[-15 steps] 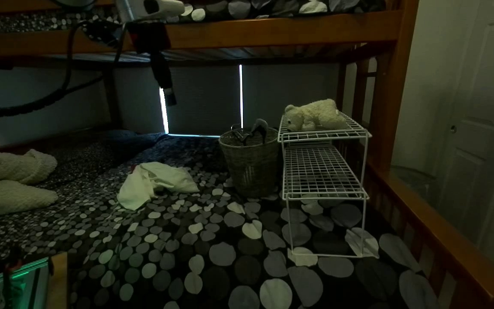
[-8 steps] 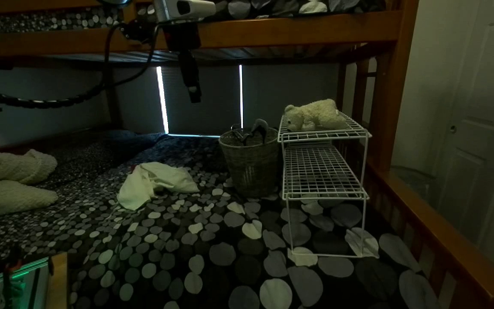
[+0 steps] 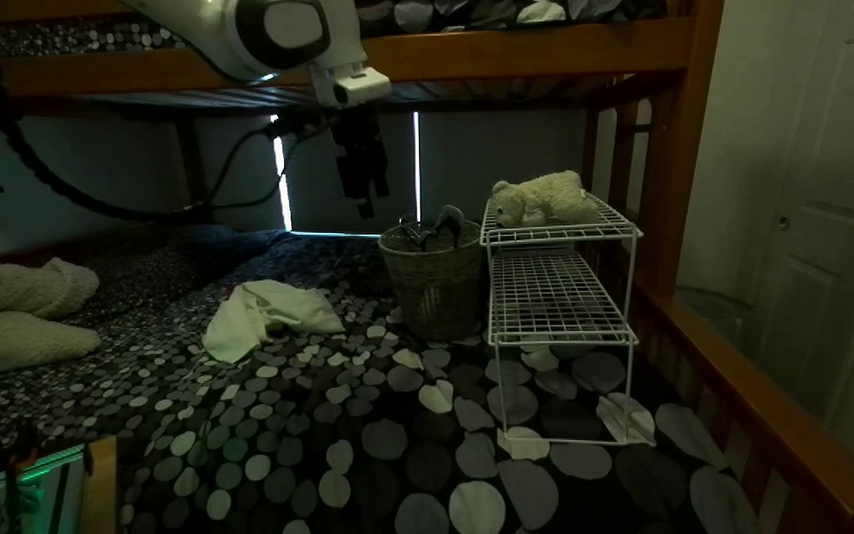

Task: Place the clothes hangers on top of the rack

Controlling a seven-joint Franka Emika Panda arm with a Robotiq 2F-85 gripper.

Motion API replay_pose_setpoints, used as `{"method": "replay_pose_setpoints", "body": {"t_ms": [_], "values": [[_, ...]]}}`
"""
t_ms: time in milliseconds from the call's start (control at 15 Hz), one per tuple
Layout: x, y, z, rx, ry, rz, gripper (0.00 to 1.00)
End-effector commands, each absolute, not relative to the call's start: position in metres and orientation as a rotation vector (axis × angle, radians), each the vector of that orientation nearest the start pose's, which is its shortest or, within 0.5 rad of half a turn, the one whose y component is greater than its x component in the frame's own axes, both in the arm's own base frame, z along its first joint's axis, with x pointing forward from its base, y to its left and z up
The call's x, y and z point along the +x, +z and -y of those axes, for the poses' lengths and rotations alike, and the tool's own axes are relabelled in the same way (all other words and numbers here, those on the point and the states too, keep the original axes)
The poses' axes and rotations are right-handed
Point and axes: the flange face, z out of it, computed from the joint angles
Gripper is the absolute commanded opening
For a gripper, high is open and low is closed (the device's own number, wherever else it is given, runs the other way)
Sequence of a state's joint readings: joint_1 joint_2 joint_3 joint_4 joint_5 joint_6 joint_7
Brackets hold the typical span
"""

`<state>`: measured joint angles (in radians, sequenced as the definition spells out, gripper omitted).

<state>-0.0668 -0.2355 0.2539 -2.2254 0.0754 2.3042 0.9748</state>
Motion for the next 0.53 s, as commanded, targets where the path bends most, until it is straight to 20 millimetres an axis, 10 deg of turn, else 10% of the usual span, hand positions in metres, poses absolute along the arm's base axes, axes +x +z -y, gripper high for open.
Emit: {"method": "replay_pose_setpoints", "body": {"t_ms": [0, 267, 467], "values": [[0.555, 0.479, -0.148, -2.506, -0.554, -1.275, 1.00], [0.575, 0.496, -0.160, -2.505, -0.865, -1.204, 1.00], [0.571, 0.485, -0.164, -2.502, -0.783, -1.193, 1.00]]}}
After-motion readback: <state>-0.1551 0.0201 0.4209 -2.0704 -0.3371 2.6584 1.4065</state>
